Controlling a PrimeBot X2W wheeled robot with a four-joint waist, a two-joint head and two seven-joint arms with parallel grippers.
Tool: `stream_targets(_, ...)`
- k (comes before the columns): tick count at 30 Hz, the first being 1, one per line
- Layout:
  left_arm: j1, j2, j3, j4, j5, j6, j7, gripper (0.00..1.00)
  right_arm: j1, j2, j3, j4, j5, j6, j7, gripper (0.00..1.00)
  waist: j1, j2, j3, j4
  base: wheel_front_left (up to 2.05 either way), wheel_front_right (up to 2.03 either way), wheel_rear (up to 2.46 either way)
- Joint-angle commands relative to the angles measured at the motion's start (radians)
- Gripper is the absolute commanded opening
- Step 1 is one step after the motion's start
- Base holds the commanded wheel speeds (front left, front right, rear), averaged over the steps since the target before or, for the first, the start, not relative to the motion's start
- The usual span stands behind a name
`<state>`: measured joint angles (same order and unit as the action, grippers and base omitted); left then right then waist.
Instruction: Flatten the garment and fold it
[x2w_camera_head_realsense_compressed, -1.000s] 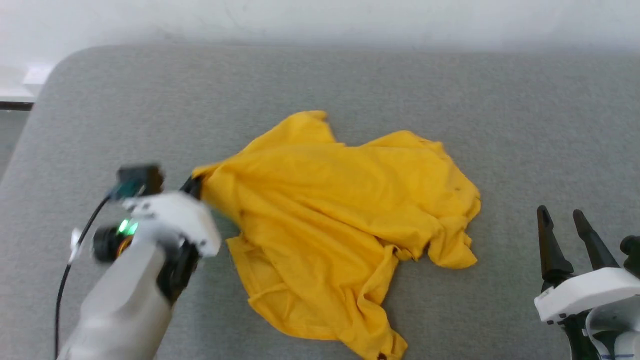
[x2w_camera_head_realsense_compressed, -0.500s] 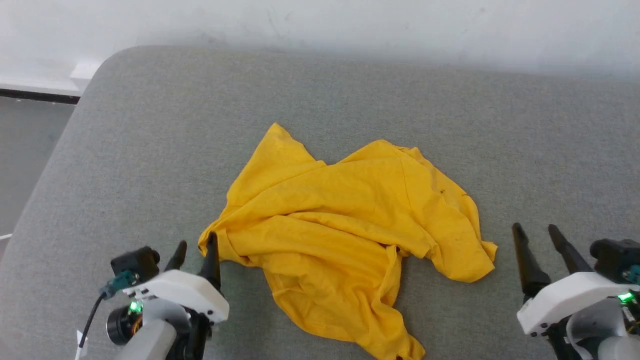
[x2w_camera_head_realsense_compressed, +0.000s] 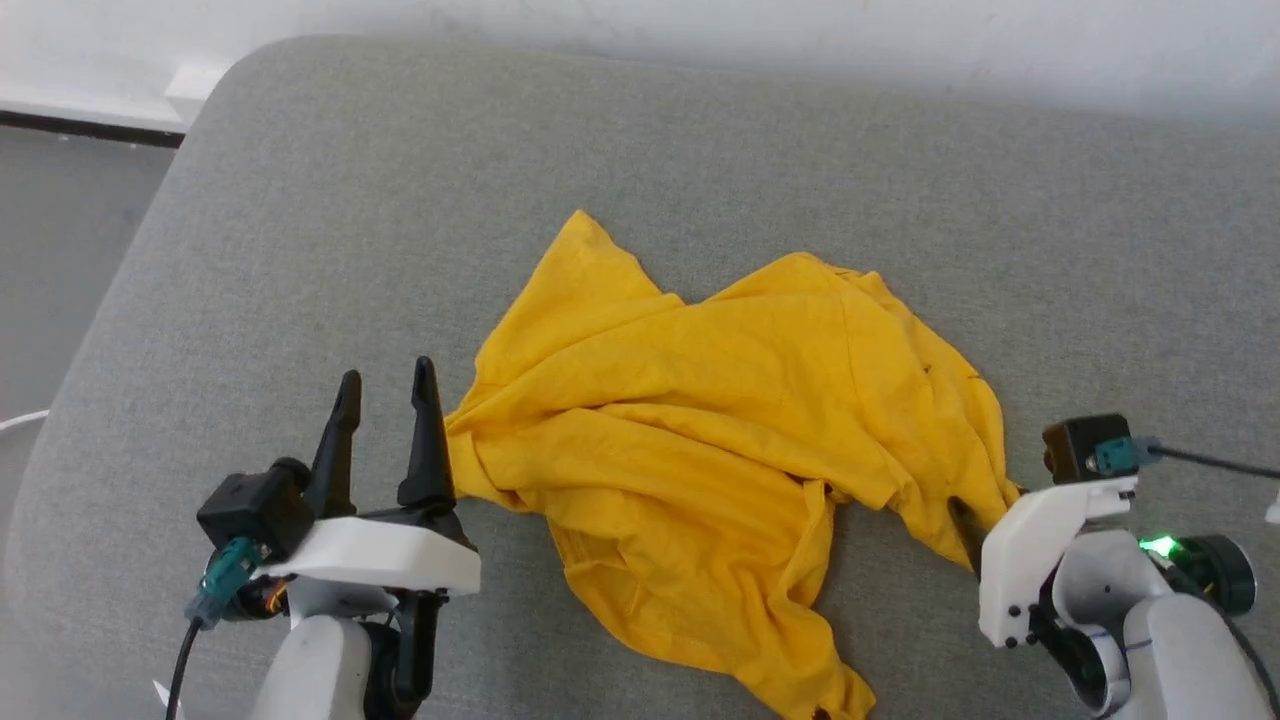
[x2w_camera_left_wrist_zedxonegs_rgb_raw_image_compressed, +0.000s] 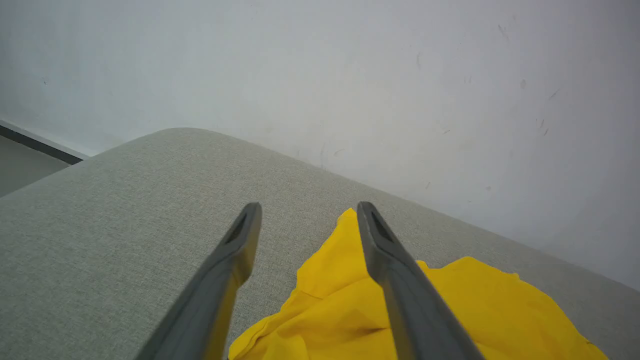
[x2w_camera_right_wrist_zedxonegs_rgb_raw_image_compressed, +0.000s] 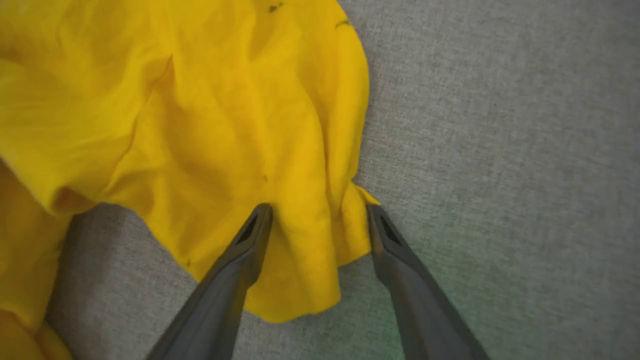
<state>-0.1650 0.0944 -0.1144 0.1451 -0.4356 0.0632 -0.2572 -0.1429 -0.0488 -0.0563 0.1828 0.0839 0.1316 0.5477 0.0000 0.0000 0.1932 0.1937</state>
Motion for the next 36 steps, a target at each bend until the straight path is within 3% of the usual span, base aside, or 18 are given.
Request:
stream_targets(1, 0.009, -0.007, 0.014, 0.000, 0.017, -0.014, -0.004, 1.00, -0.018, -0.001, 0.004, 0.016, -0.006, -0.001, 0.027, 1.00, 0.0000, 0.0000, 0.015, 0.011, 0.00, 0.00, 0.00)
stream_targets(2, 0.009, -0.016, 0.025, 0.004, 0.031, -0.026, -0.004, 1.00, -0.025, -0.001, 0.006, 0.027, -0.007, -0.001, 0.057, 1.00, 0.0000, 0.0000, 0.018, 0.012, 0.00, 0.00, 0.00)
stream_targets(3, 0.009, -0.023, 0.035, 0.008, 0.042, -0.037, -0.004, 1.00, -0.029, -0.001, 0.005, 0.036, -0.006, -0.001, 0.089, 0.83, 0.0000, 0.0000, 0.019, 0.013, 0.00, 0.00, 0.00)
stream_targets(4, 0.008, -0.028, 0.044, 0.012, 0.051, -0.047, -0.004, 1.00, -0.033, -0.001, 0.005, 0.038, -0.005, -0.001, 0.113, 0.40, 0.0000, 0.0000, 0.020, 0.014, 0.00, 0.00, 0.00)
stream_targets(5, 0.008, -0.033, 0.054, 0.016, 0.058, -0.056, -0.004, 1.00, -0.036, -0.001, 0.003, 0.034, -0.002, -0.001, 0.128, 0.09, 0.0000, 0.0000, 0.020, 0.014, 0.00, 0.00, 0.00)
stream_targets(6, 0.007, -0.036, 0.063, 0.021, 0.064, -0.064, -0.004, 1.00, -0.039, -0.001, -0.001, 0.025, -0.005, -0.001, 0.134, 0.00, 0.0000, 0.0000, 0.019, 0.013, 0.00, 0.00, 0.00)
stream_targets(11, 0.012, -0.043, 0.101, 0.045, 0.088, -0.088, -0.004, 1.00, -0.048, -0.002, -0.080, -0.052, -0.017, -0.001, 0.084, 0.00, 0.0000, 0.0000, 0.002, -0.004, 0.00, 0.00, 0.00)
stream_targets(19, 0.013, -0.044, 0.099, 0.060, 0.101, -0.094, -0.004, 1.00, -0.010, -0.003, -0.344, -0.163, -0.037, -0.001, -0.003, 0.00, 0.0000, 0.0000, -0.033, -0.048, 0.00, 0.00, 0.00)
stream_targets(26, 0.007, -0.044, 0.089, 0.081, 0.112, -0.106, -0.004, 1.00, 0.078, -0.002, -0.497, -0.108, 0.011, -0.001, 0.052, 0.00, 0.0000, 0.0000, -0.046, -0.094, 0.00, 0.00, 0.00)
stream_targets(31, -0.022, -0.044, 0.078, 0.112, 0.118, -0.117, -0.004, 1.00, 0.112, -0.002, -0.493, -0.074, 0.037, -0.001, 0.061, 0.00, 0.0000, 0.0000, -0.038, -0.134, 0.00, 0.00, 0.00)
stream_targets(32, -0.035, -0.044, 0.073, 0.125, 0.123, -0.120, -0.004, 1.00, 0.112, -0.002, -0.484, -0.071, 0.041, -0.001, 0.044, 0.08, 0.0000, 0.0000, -0.036, -0.141, 0.00, 0.00, 0.00)
stream_targets(33, -0.035, -0.044, 0.073, 0.125, 0.123, -0.120, -0.004, 1.00, 0.112, -0.002, -0.484, -0.071, 0.041, -0.001, 0.044, 0.08, 0.0000, 0.0000, -0.036, -0.141, 0.00, 0.00, 0.00)
stream_targets(34, -0.052, -0.044, 0.068, 0.141, 0.129, -0.123, -0.004, 1.00, 0.112, -0.002, -0.471, -0.071, 0.044, -0.001, 0.023, 0.91, 0.0000, 0.0000, -0.034, -0.148, 0.00, 0.00, 0.00)
stream_targets(35, -0.072, -0.044, 0.062, 0.158, 0.134, -0.124, -0.005, 1.00, 0.109, -0.002, -0.466, -0.067, 0.053, -0.001, 0.001, 1.00, 0.0000, 0.0000, -0.032, -0.155, 0.00, 0.00, 0.00)
stream_targets(36, -0.096, -0.044, 0.056, 0.179, 0.138, -0.124, -0.004, 1.00, 0.105, -0.002, -0.459, -0.064, 0.061, -0.001, -0.025, 1.00, 0.0000, 0.0000, -0.030, -0.162, 0.00, 0.00, 0.00)
